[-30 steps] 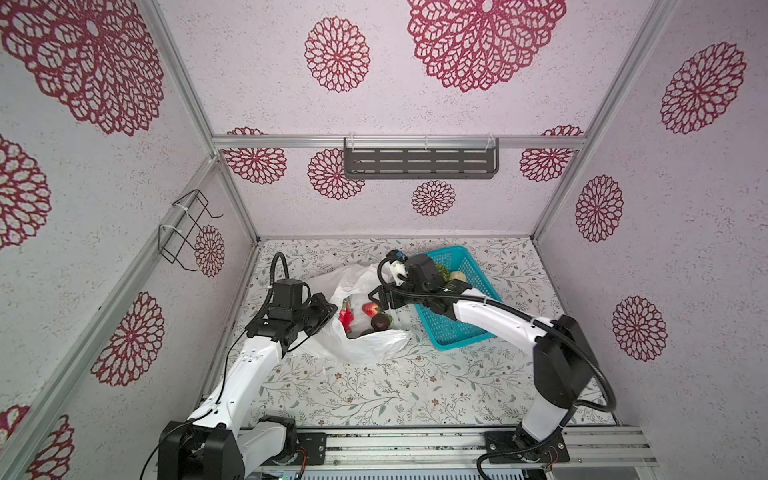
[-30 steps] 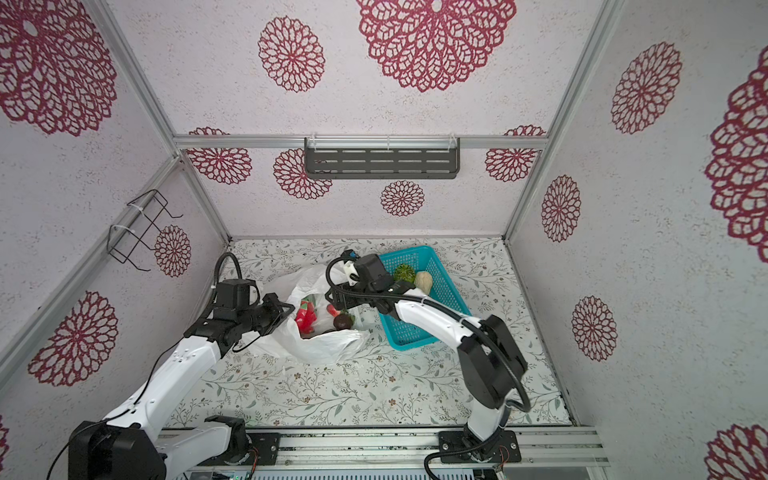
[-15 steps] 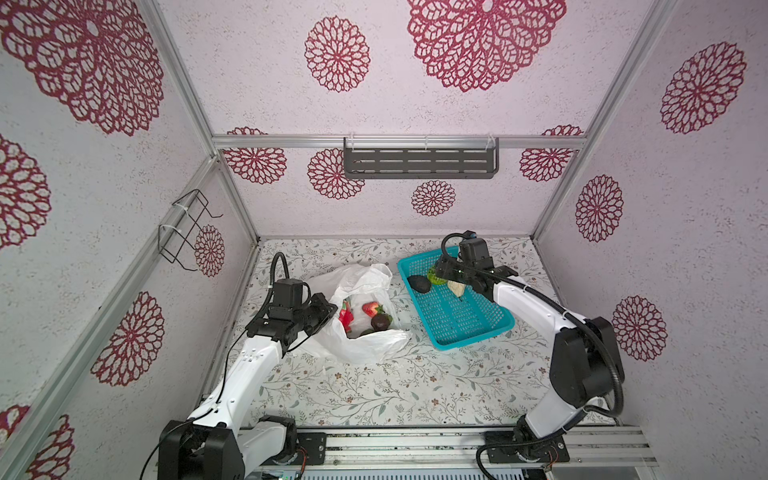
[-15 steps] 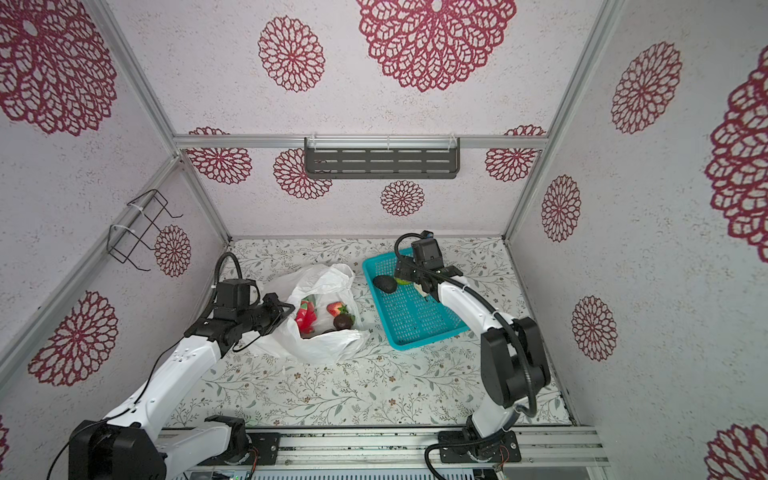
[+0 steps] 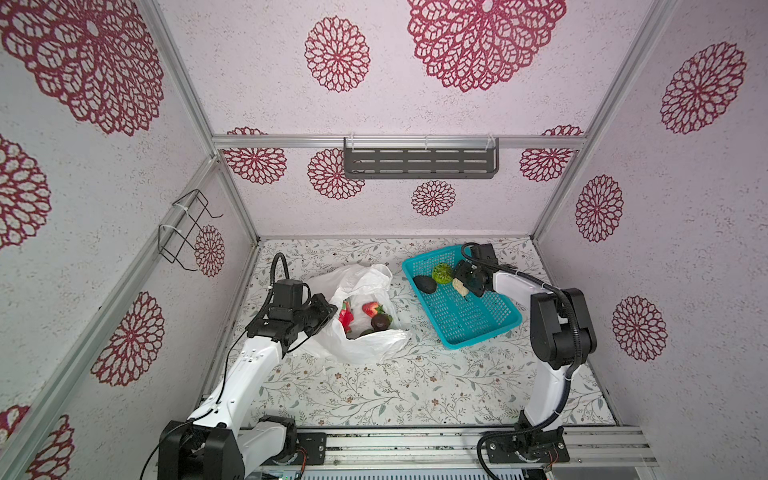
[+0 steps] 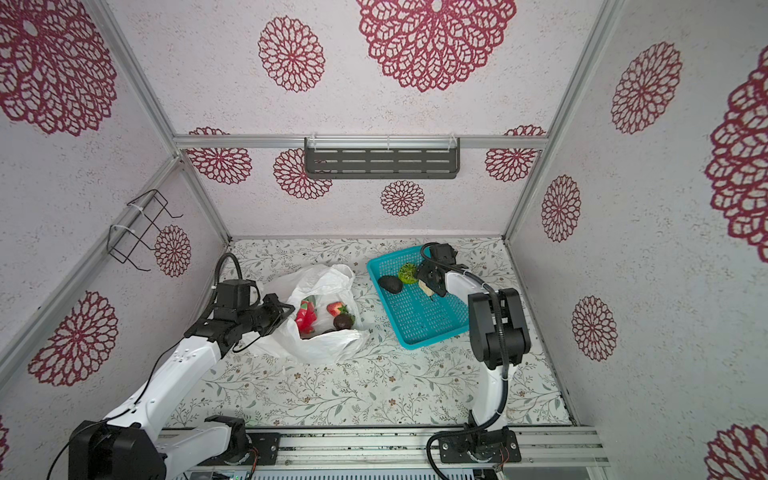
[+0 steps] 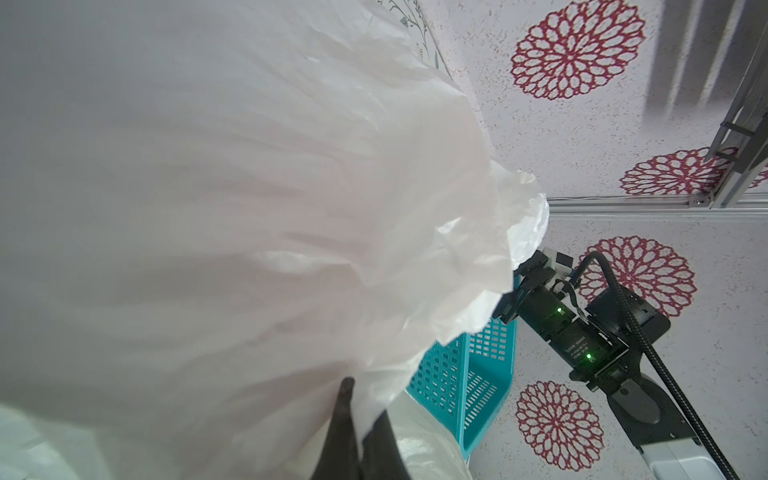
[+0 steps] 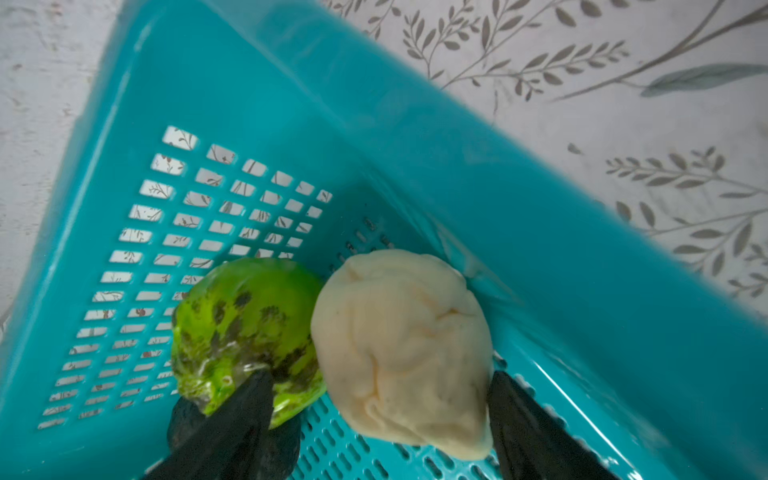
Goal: Place the fruits into the plastic bag
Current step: 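Move the right gripper to the basket and grasp the pale white fruit, then carry the pale white fruit into the bag opening and release it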
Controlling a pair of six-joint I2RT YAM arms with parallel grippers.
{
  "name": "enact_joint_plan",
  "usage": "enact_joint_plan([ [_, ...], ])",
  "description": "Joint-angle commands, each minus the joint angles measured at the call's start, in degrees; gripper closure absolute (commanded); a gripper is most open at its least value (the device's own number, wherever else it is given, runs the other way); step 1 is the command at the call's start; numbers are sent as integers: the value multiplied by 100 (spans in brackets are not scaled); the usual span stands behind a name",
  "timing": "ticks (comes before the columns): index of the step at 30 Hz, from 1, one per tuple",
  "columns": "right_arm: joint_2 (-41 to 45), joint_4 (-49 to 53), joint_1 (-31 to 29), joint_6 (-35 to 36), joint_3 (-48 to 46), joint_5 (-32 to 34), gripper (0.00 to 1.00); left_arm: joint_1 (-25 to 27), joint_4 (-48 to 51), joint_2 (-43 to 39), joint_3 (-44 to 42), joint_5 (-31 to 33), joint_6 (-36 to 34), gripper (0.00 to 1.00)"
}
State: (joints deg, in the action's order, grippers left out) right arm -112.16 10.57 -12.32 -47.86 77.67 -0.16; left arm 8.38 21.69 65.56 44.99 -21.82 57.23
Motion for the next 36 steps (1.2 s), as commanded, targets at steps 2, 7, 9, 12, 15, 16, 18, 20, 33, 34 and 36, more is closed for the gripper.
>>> enact_joint_plan([
  [2, -42, -312, -2, -1108, -44, 222, 18, 40, -56, -44, -61, 69, -9, 100],
  [7, -61, -356, -43, -1523, -158, 454, 22, 37, -43, 0, -26, 89, -20, 100],
  [9, -98, -354, -49, -1560, -164, 427, 24, 32, -51, 29, -26, 79, -27, 100],
  [12, -120, -391, -60, -1612, -224, 330, 29, 38, -57, 65, -22, 68, -32, 100],
  [15, -100, -492, -78, -1622, -348, 236, 38, 32, -75, 88, 0, 61, -30, 100],
  [16, -76, -564, -77, -1622, -395, 192, 41, 32, -77, 95, -4, 57, -28, 100],
  [18, -6, -750, -88, -1601, -531, 78, 52, 34, -78, 106, 22, 57, -28, 100],
  [20, 131, -1025, -104, -1499, -695, -50, 59, 33, -75, 115, 23, 55, -37, 100],
  [33, 1751, -1192, -557, 563, -1062, -1678, 67, 38, -179, 54, -65, 38, -19, 100],
  [34, 1828, -1070, -694, 895, -970, -1968, 67, 41, -191, 58, -76, 38, -15, 100],
  [36, 1899, -823, -972, 1399, -813, -2419, 67, 41, -215, 54, -87, 28, -10, 100],
])
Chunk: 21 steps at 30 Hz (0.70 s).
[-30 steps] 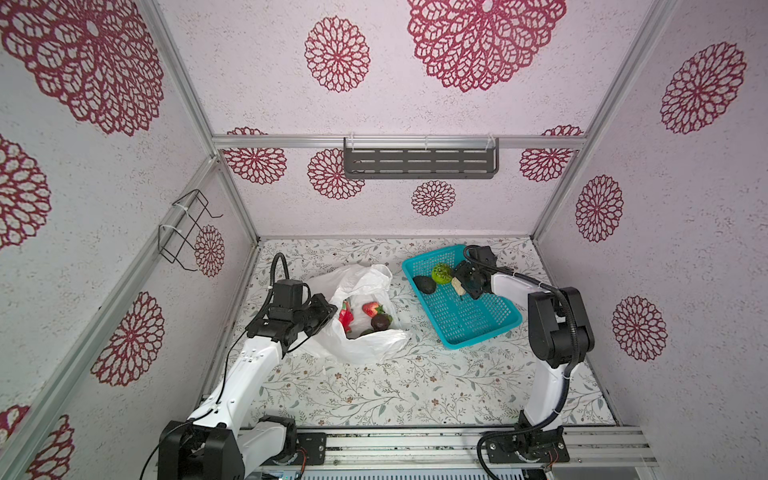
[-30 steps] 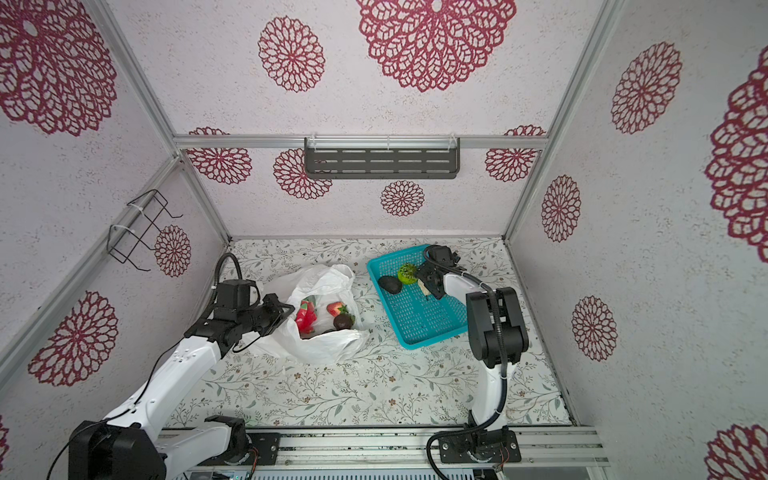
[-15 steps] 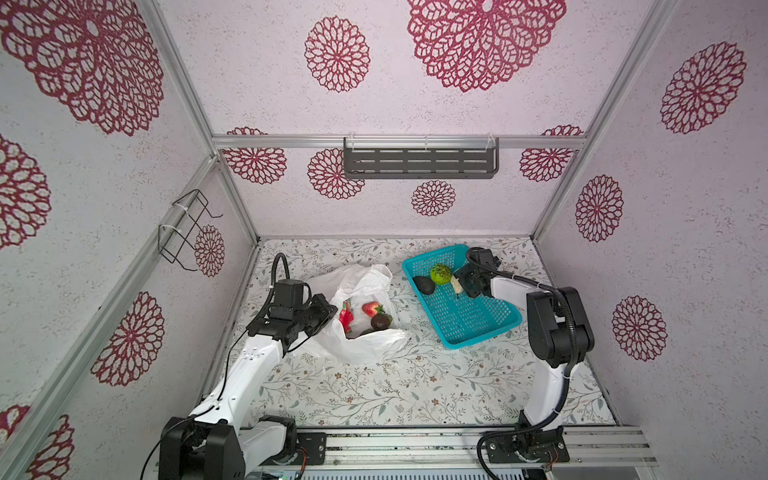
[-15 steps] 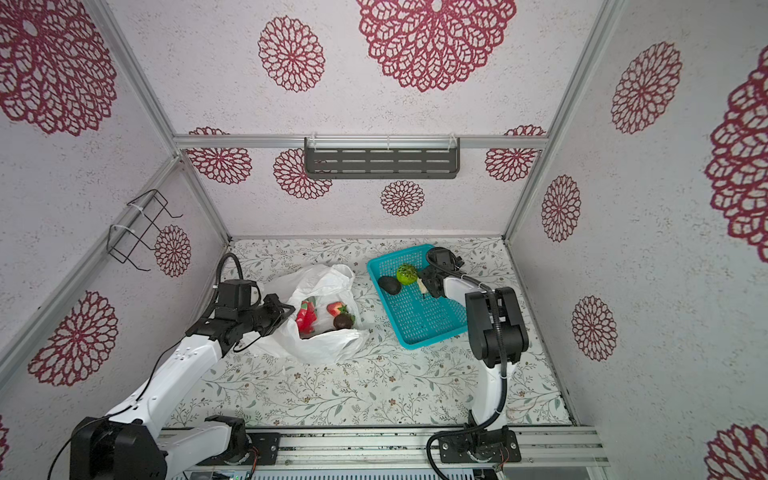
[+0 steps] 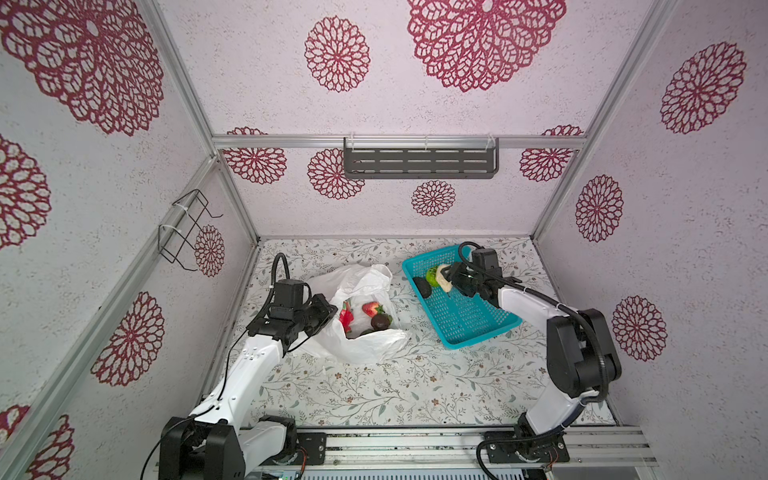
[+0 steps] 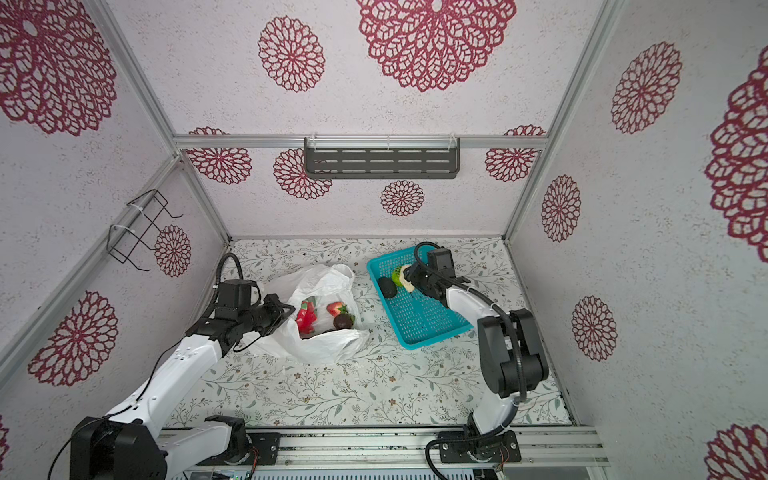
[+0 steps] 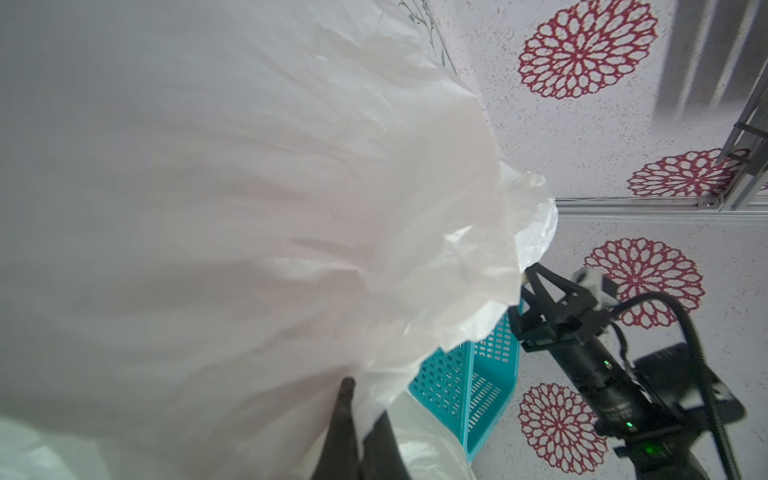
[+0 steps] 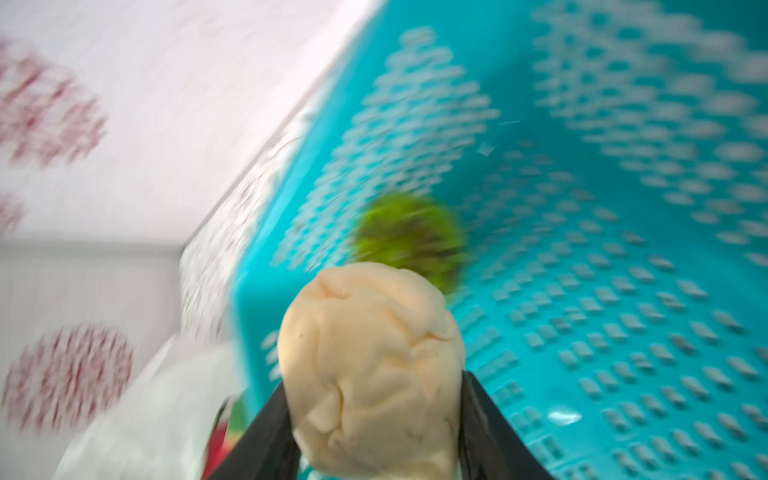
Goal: Place the fruits into the plastic bag
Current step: 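Carry the pale white fruit into the bag opening and release it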
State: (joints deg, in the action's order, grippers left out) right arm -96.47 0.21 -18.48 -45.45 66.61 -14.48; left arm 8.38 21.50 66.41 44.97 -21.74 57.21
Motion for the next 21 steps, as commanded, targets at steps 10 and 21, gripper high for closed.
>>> enact_joint_plan([
  [10, -383, 655, -1773, 2032, 817, -2537, 65, 53, -231, -95, -76, 13, -6, 100],
  [21, -2501, -285, -2160, 866, 2902, -1749, 55, 101, -187, -67, 12, 32, -8, 100],
])
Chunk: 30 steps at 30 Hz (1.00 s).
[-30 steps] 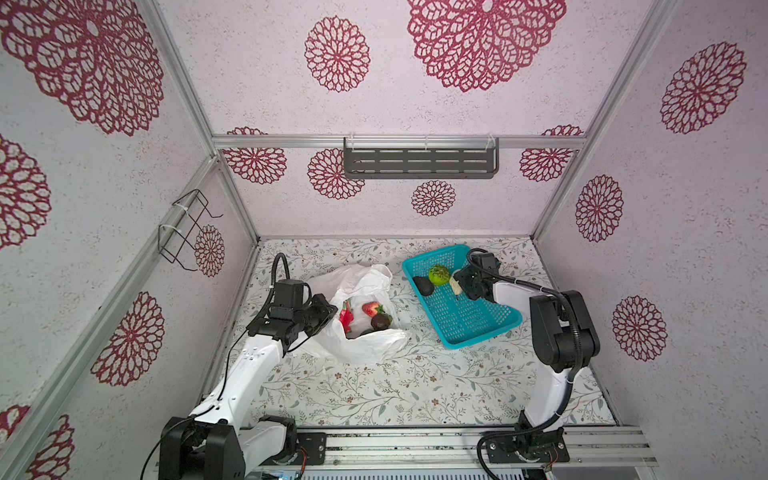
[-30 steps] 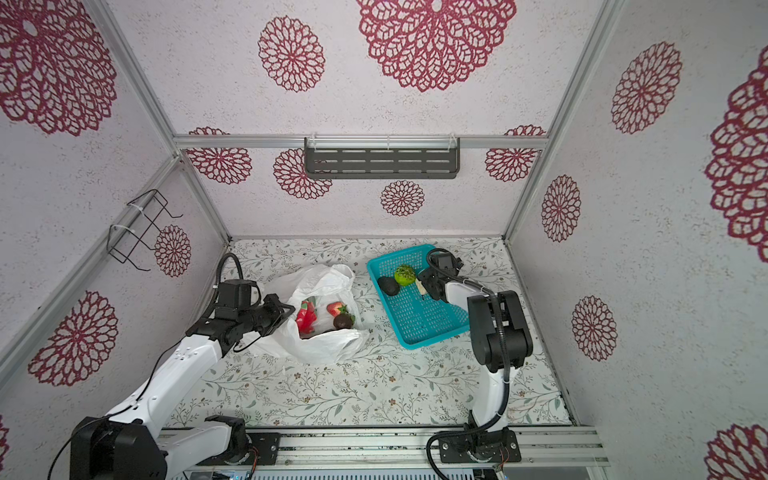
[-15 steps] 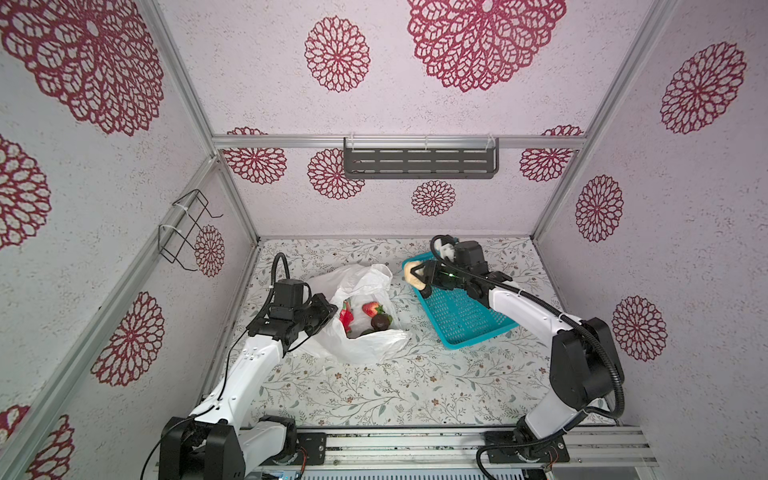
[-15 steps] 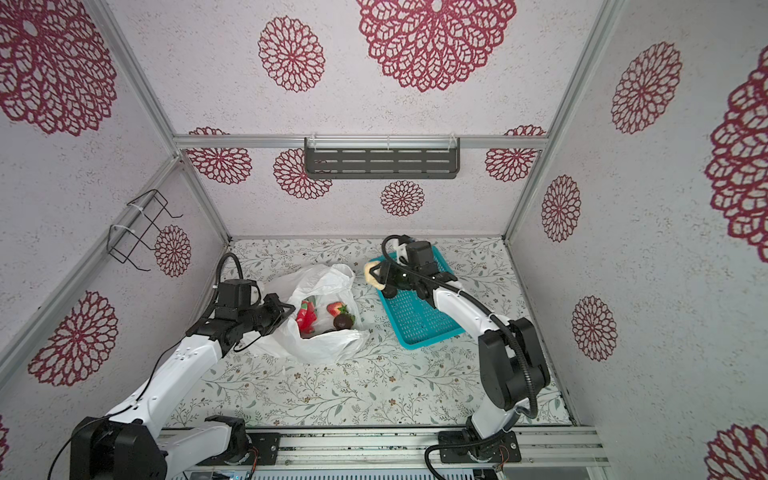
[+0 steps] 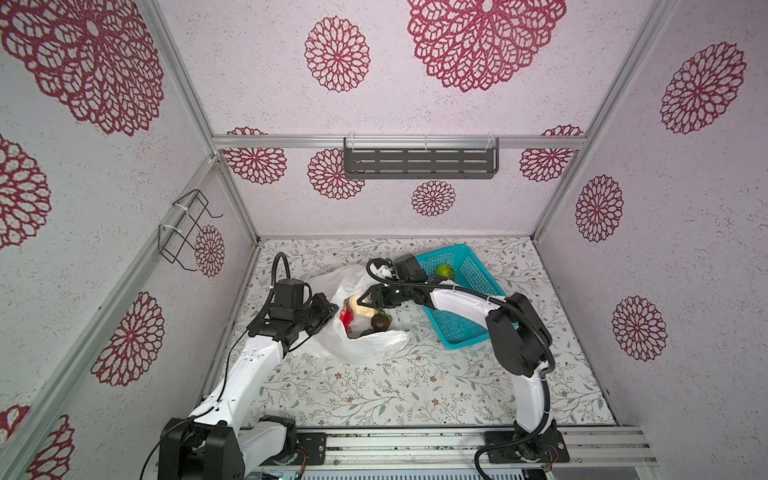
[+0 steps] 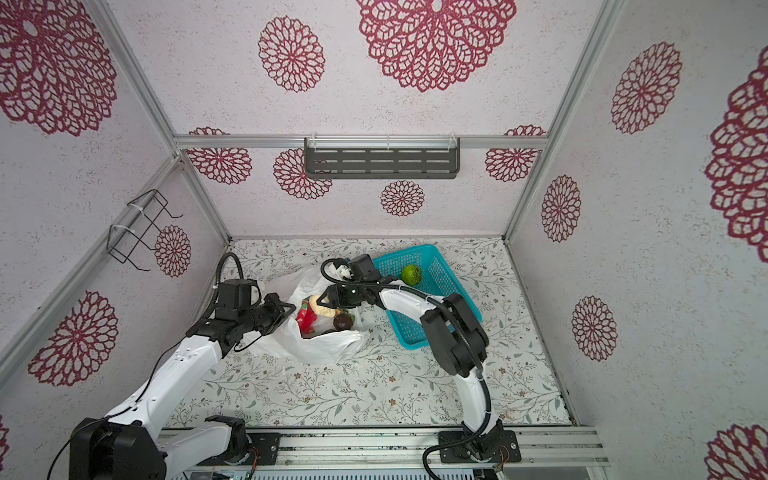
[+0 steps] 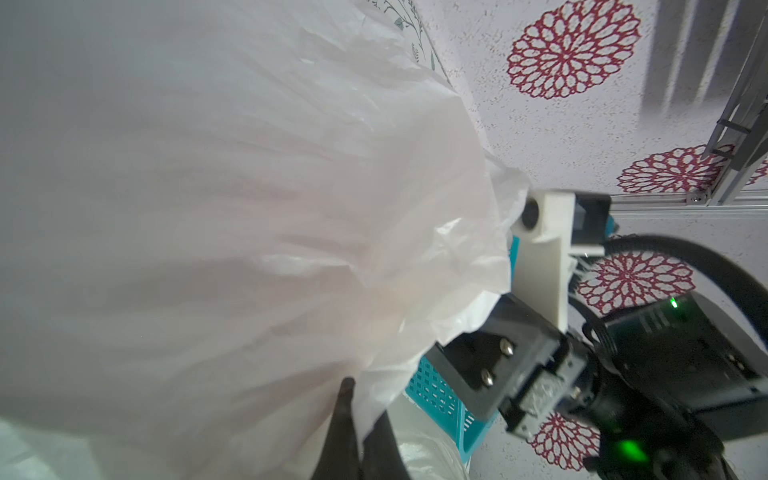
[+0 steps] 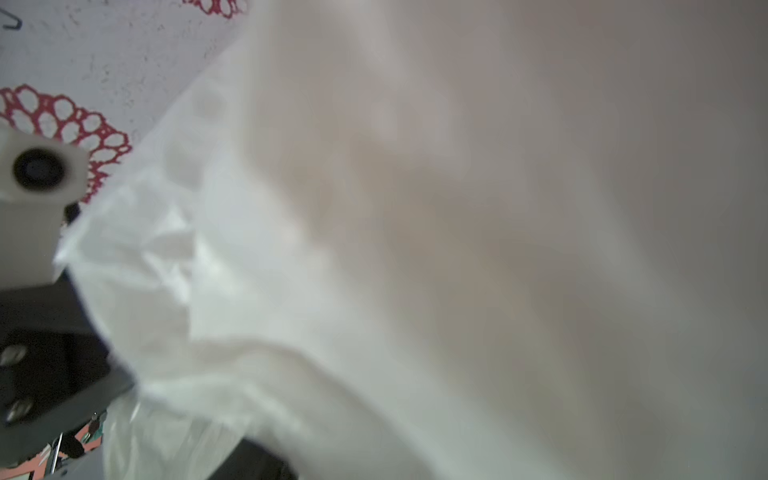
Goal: Place the fruits into the plastic bag
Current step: 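Carry the pale white fruit into the bag opening and release it, then return the right gripper to the basket and grasp the green spiky fruit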
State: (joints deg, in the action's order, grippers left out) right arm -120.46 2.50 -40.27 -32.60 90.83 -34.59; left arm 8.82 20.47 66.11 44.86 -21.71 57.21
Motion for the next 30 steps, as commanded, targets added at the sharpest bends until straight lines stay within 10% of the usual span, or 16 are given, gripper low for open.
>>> enact_joint_plan([
  [1, -198, -651, 17, -515, 589, 294, 44, 58, -76, -22, 23, 27, -2, 100],
  [8, 28, -1731, 28, -908, 287, 298, 12, 67, -56, -18, 40, 62, -8, 100],
  [23, 2325, -1968, 666, -800, -2241, 880, 12, 67, -92, -53, -48, 69, 7, 100],
  [30, 3017, -1479, 1472, -1003, -2884, 2448, 14, 67, -73, -79, -56, 88, 19, 100],
])
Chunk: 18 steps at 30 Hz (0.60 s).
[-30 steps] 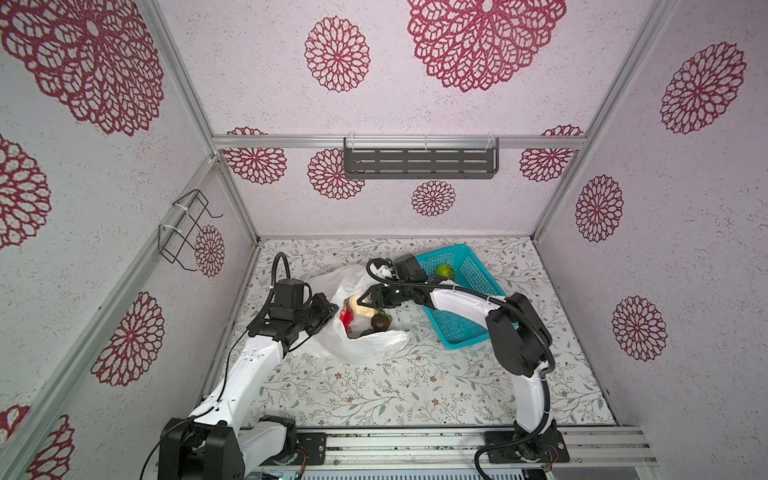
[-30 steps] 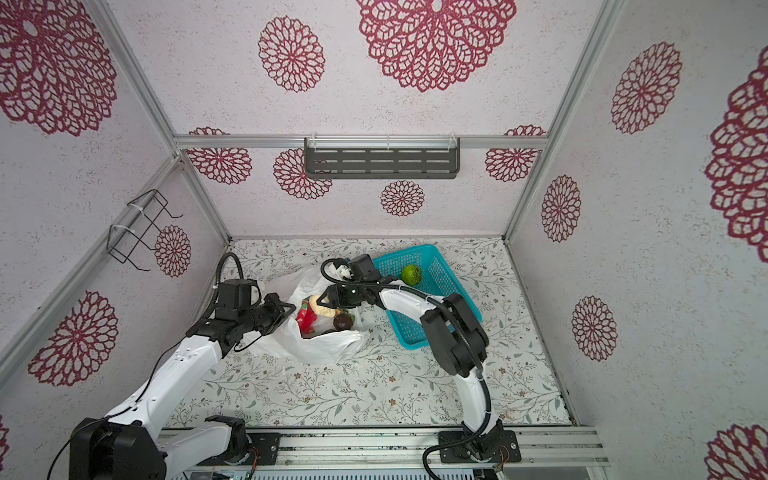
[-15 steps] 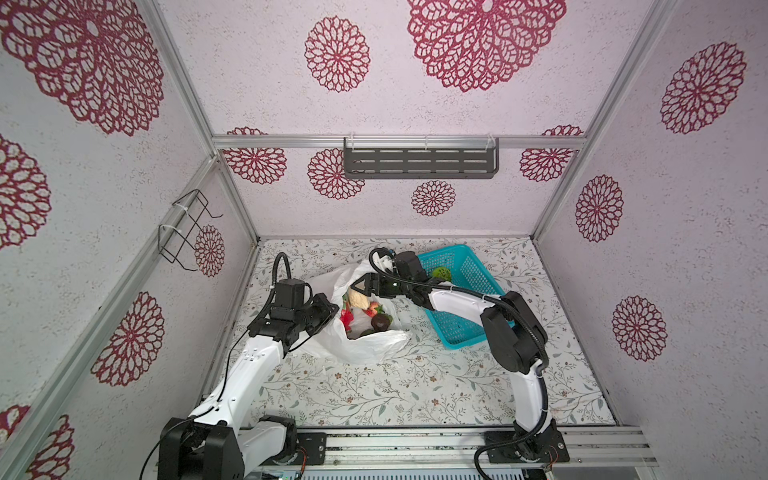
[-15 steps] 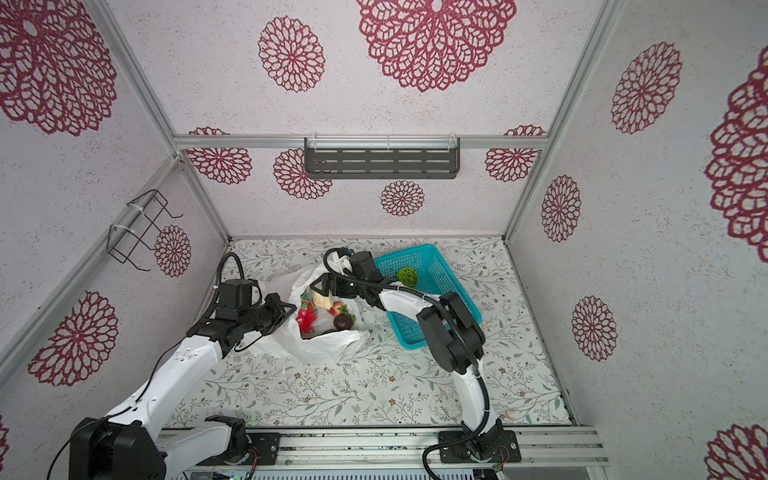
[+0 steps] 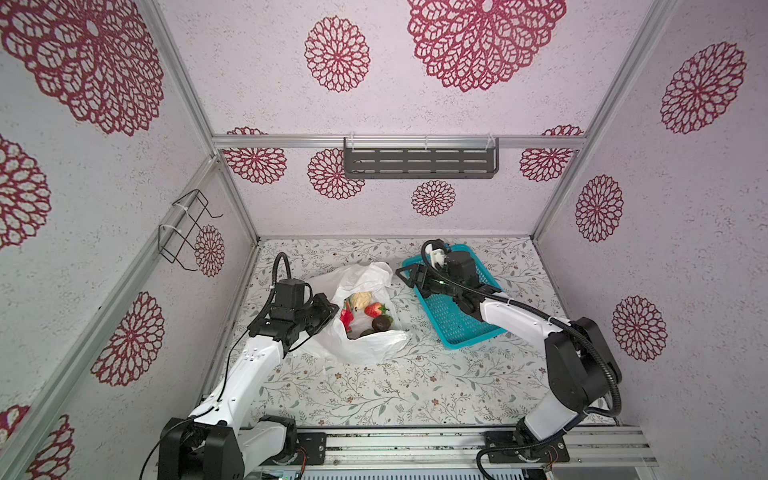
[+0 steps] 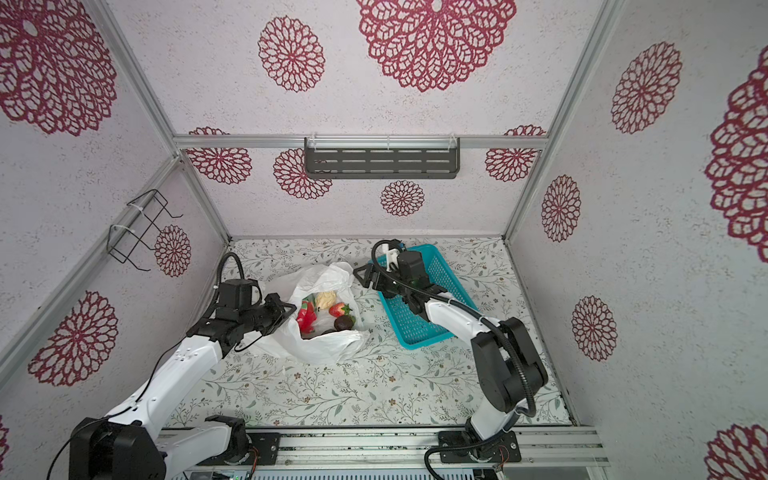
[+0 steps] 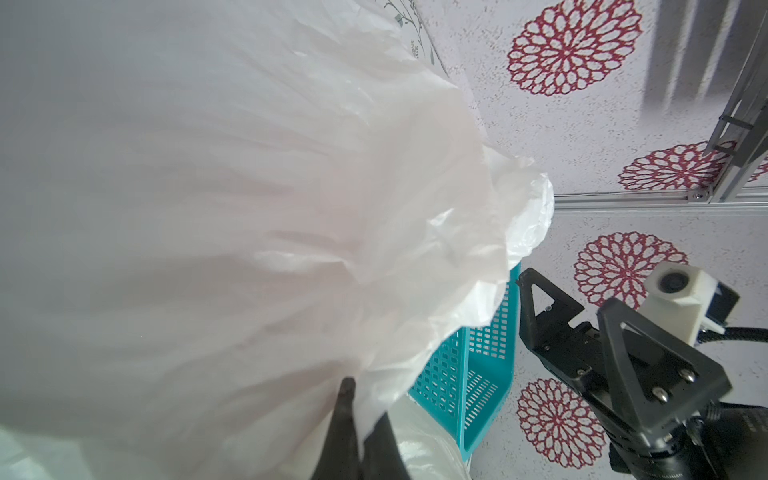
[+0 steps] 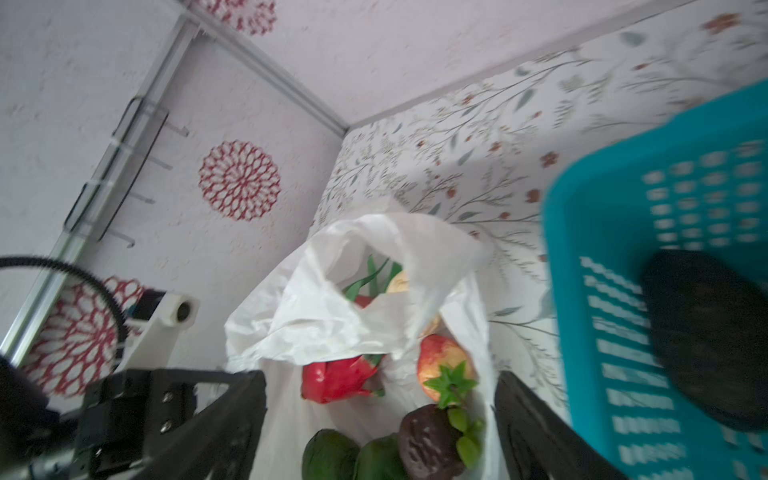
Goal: Place the fruits into the plastic bag
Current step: 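Return the right gripper to the basket and grasp the green spiky fruit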
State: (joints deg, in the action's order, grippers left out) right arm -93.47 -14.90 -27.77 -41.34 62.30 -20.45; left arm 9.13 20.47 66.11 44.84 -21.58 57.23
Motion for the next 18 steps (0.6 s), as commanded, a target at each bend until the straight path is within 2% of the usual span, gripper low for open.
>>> enact_joint_plan([
  [1, 314, 643, 297, -50, 72, 1507, 14, 37, -74, -76, -46, 71, 12, 100],
  [4, -22, 1852, 418, 506, 694, 2507, 14, 37, -77, -79, -39, 84, 16, 100],
  [7, -690, 2826, 552, 987, 1501, 2926, 13, 37, -84, -64, -37, 84, 15, 100],
  [11, -1614, 3386, 765, 1348, 2352, 2884, 12, 37, -79, -48, -38, 84, 23, 100],
  [18, -2724, 3859, 914, 1684, 3415, 2501, 12, 38, -14, -193, -72, 153, 31, 100],
])
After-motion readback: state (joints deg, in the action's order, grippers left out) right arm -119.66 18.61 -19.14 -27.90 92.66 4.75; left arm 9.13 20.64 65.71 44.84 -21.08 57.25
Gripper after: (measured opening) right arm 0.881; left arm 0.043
